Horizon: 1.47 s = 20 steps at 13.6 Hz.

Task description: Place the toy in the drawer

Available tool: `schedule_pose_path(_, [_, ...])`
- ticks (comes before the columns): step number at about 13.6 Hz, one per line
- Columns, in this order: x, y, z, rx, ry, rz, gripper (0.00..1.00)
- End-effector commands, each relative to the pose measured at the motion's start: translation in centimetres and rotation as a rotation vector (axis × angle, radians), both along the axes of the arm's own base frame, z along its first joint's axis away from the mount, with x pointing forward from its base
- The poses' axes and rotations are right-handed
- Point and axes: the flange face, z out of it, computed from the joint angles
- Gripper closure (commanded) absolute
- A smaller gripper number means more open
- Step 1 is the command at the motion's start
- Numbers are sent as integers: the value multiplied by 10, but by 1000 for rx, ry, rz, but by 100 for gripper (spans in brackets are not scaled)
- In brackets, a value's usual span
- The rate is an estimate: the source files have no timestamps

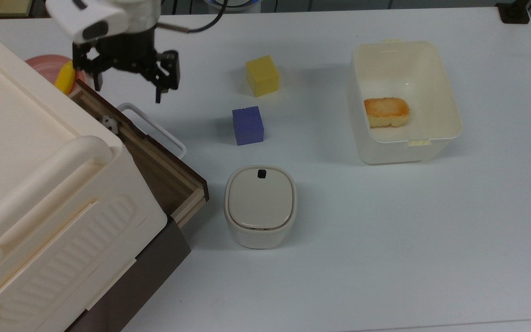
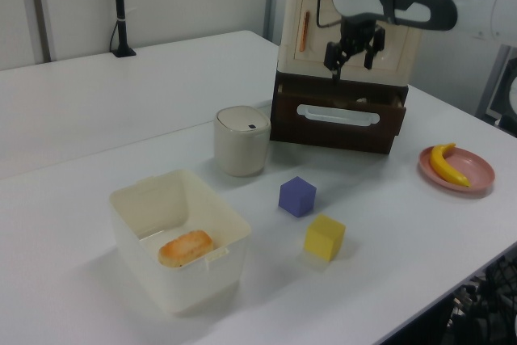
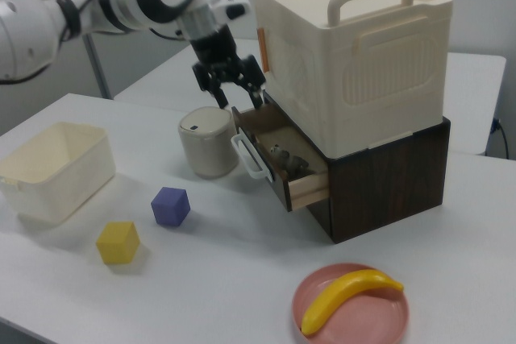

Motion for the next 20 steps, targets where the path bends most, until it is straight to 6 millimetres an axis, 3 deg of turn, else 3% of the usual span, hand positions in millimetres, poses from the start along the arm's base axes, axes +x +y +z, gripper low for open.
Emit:
schedule_pose_path(1, [-32, 41, 44, 3, -29, -42, 0])
schedule_pose_path(5, [-83, 81, 90, 28, -19, -36, 0])
schedule_pose_path(7, [-94, 90, 99, 51, -6, -26, 0])
schedule_pose_path(10, [-106, 106, 90, 54, 33, -10, 0])
schedule_pose_path(14, [-107, 106, 73, 48, 65, -2, 0])
schedule_pose_path(20, [-107, 103, 77, 49, 60, -4, 0])
